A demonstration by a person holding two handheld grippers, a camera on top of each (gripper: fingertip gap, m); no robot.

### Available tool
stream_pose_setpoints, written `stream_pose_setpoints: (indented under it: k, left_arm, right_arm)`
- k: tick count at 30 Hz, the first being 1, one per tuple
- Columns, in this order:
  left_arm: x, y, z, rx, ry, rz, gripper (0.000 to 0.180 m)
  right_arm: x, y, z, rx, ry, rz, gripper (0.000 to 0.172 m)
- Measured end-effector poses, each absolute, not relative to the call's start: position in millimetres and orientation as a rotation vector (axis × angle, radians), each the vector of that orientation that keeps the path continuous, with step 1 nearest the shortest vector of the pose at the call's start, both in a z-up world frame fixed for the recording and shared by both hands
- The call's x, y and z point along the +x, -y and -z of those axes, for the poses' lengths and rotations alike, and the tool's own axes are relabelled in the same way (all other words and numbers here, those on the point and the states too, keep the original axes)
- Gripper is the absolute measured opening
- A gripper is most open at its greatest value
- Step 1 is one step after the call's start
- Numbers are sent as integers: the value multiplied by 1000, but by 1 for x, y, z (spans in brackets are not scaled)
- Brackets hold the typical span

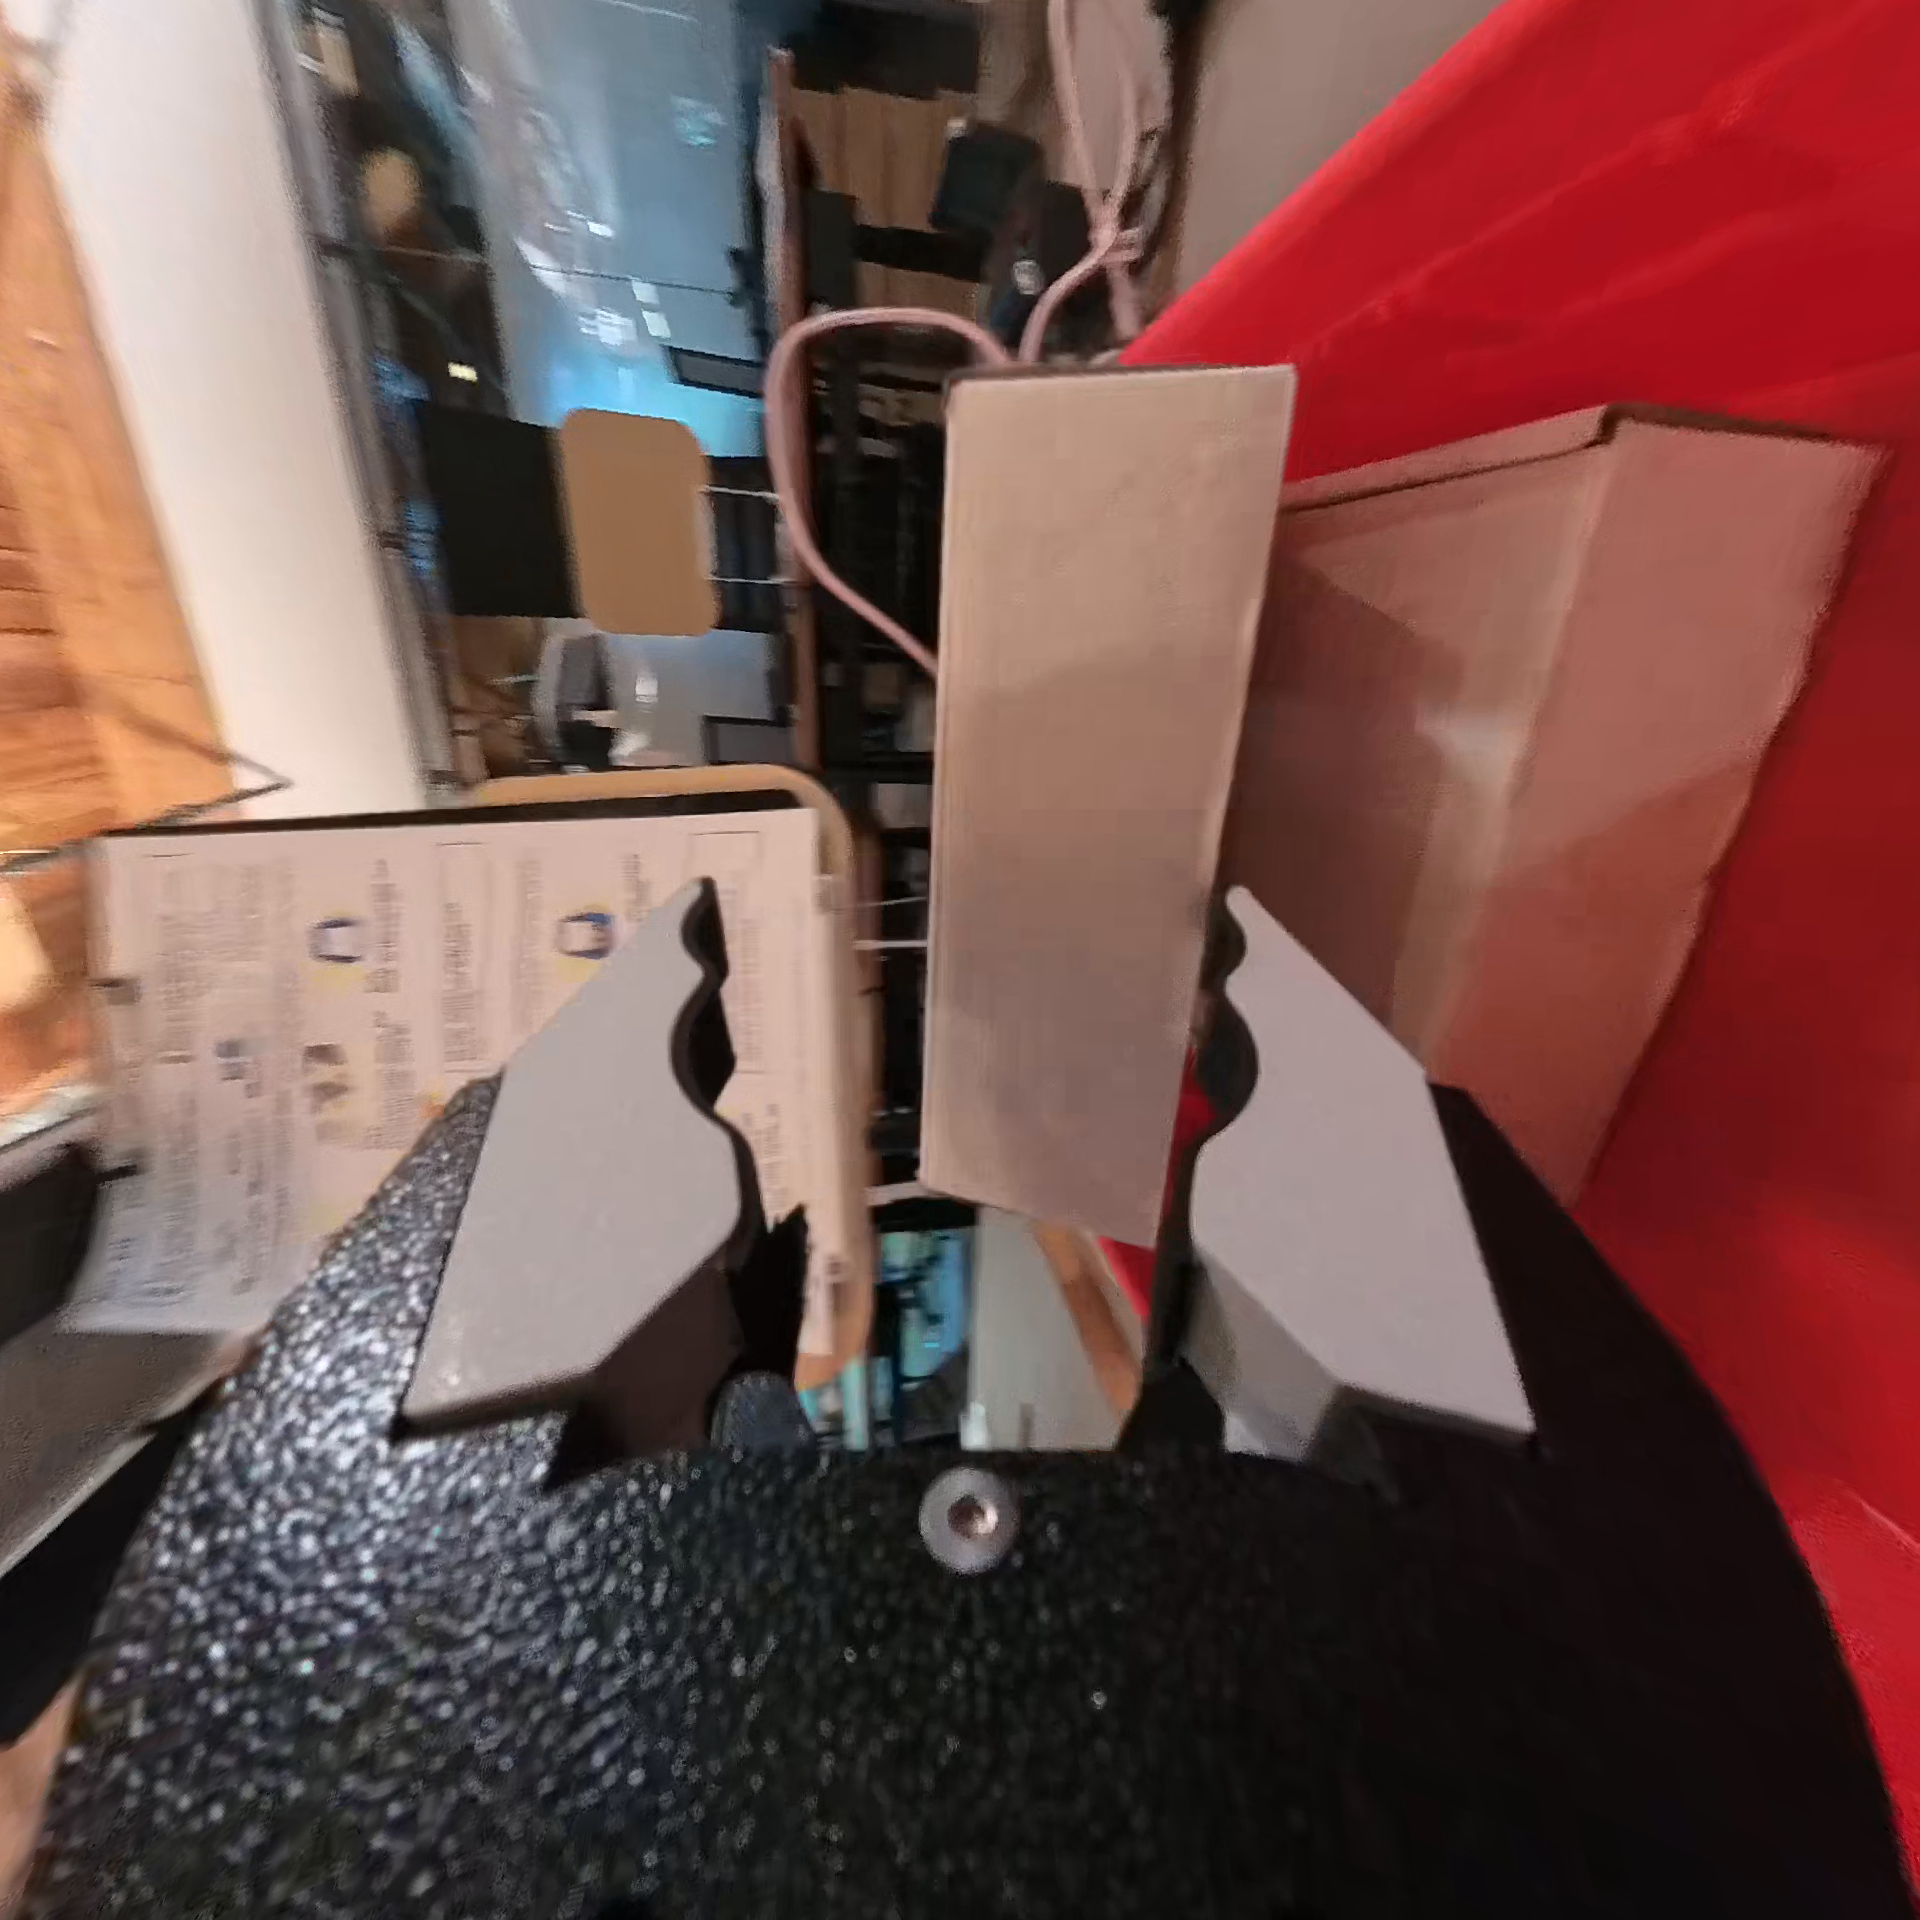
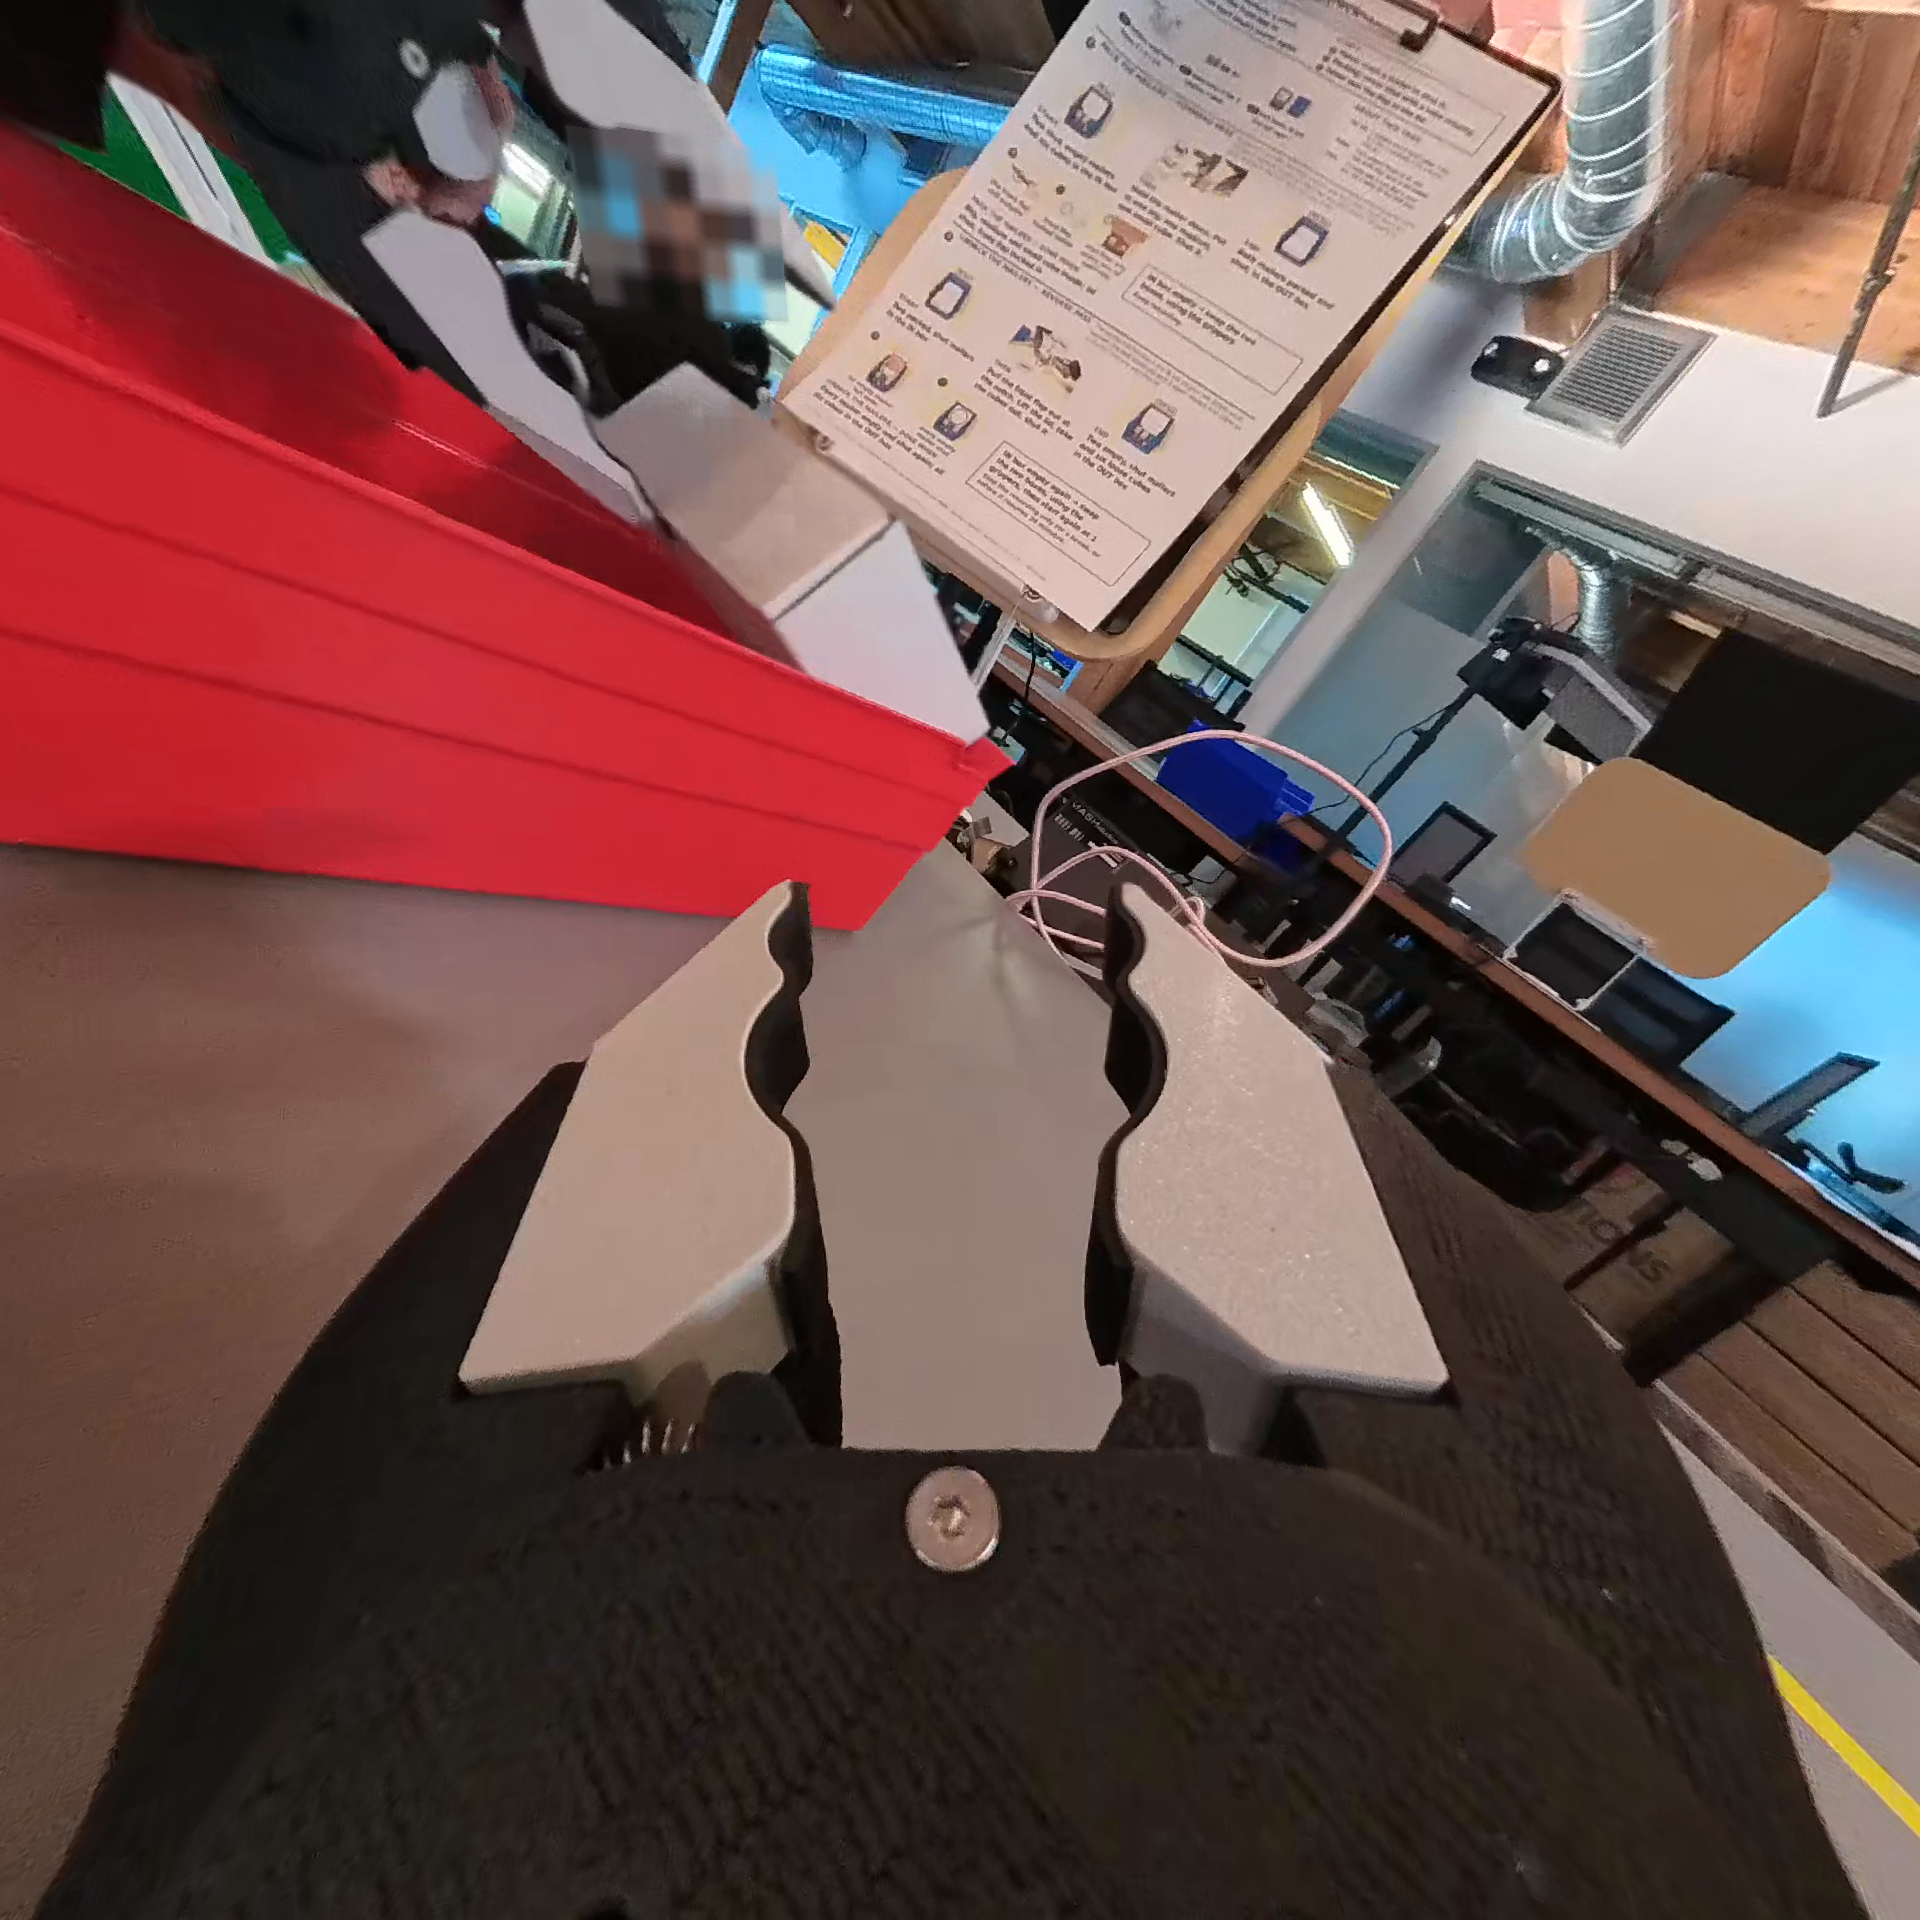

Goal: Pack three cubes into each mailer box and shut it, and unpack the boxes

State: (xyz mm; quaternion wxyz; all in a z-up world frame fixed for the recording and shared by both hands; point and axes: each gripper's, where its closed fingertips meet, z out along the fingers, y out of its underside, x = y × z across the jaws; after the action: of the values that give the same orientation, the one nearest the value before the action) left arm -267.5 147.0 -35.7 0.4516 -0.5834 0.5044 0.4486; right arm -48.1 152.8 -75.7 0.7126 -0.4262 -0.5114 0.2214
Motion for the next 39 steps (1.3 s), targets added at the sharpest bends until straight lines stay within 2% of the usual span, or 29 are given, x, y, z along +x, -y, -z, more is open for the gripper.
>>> stream_pose_setpoints:
  k: [4,9,13,14,21,27,34,39]
  left_arm:
    - [-263,-157,31,-1324,-1216,-1223,81]
    - [-269,-178,62,-1554,-1287,-1105,91]
    - [-271,-185,67,-1612,-1351,-1107,74]
    - [-270,-185,66,-1602,-1363,-1122,62]
    - [-256,-175,21,-1474,-1201,-1237,61]
    - [-174,-151,-12,-1383,-1063,-1079,61]
    - [-40,-113,41,-1437,-1237,-683,62]
    - [-3,-118,78,-1445,-1271,-793,62]
  right_arm:
    - [-50,-148,78,-927,1157,-473,55]
    - [-53,-144,79,-902,1182,-443,54]
    - [-52,-149,81,-911,1182,-420,52]
    - [-51,-151,81,-921,1176,-420,51]
    - [-41,-170,78,-991,1106,-431,50]
    - [-17,-192,67,-964,1045,-287,49]
    - [56,-210,41,-874,970,-60,48]
    - [104,-228,31,-878,921,65,44]
